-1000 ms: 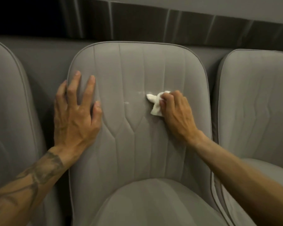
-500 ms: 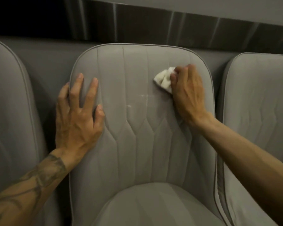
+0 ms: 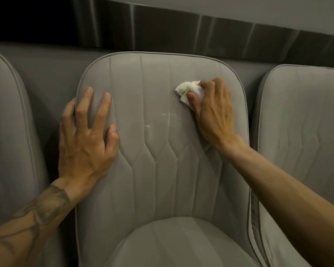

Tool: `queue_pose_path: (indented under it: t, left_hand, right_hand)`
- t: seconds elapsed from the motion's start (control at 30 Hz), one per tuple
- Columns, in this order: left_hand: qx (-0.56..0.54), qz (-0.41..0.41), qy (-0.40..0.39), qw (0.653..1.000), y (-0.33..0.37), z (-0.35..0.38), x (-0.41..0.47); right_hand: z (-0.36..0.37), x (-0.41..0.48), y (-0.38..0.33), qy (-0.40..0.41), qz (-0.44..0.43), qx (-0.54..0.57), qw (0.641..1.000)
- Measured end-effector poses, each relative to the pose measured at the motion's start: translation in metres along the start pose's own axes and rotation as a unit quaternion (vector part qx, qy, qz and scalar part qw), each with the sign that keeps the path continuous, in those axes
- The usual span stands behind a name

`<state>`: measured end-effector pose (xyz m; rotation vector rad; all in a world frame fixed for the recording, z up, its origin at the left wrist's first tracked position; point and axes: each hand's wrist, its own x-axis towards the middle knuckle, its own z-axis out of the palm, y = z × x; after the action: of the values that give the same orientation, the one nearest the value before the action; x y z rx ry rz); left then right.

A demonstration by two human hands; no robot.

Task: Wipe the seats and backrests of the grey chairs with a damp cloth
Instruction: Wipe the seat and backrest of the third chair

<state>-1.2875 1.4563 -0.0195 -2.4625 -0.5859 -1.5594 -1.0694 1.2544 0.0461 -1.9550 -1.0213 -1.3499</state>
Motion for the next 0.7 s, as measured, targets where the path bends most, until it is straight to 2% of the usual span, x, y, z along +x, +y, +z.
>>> queue_pose_path:
  t: [0.13,0.2,0.3,0.37,0.4,0.5,0.57,0.6,0.7]
  left_hand:
    - [-0.001,0.002,0.0,1.0,0.0,-0.001,0.001]
    - [0.001,0.003,0.0,1.0,0.0,-0.001,0.0]
    - [0.003,-0.001,0.001,1.0,0.0,-0.001,0.0]
    - [0.003,0.003,0.003,1.0,0.0,0.0,-0.001]
    - [0.003,0.004,0.004,1.0,0.0,0.0,-0.001]
    - [0.001,0.003,0.007,1.0,0.001,-0.001,-0.001]
    - [0.002,0.003,0.005,1.0,0.001,-0.001,-0.001]
    - [0.003,0.003,0.004,1.0,0.001,0.0,-0.001]
    - [-0.007,0.003,0.0,1.0,-0.001,0.0,-0.001]
  right_hand:
    - [-0.003,-0.027,0.0,-0.069,-0.117,-0.01,0.991]
    - [-0.006,-0.005,0.008,-0.066,-0.136,-0.02,0.988]
    - [0.0,0.028,0.009,0.0,-0.058,-0.026,0.998]
    - [0.006,0.022,-0.004,0.037,0.011,-0.02,0.999]
    - [0.008,0.01,-0.011,0.039,0.017,-0.019,0.999]
    - [0.001,-0.031,-0.018,-0.035,-0.093,-0.01,0.995]
    - [-0.006,-0.015,-0.006,-0.064,-0.143,0.004,0.988]
    - [-0.005,0.004,-0.002,-0.048,-0.122,0.006,0.991]
    - [-0.002,0.068,0.0,0.045,0.026,0.004,0.999]
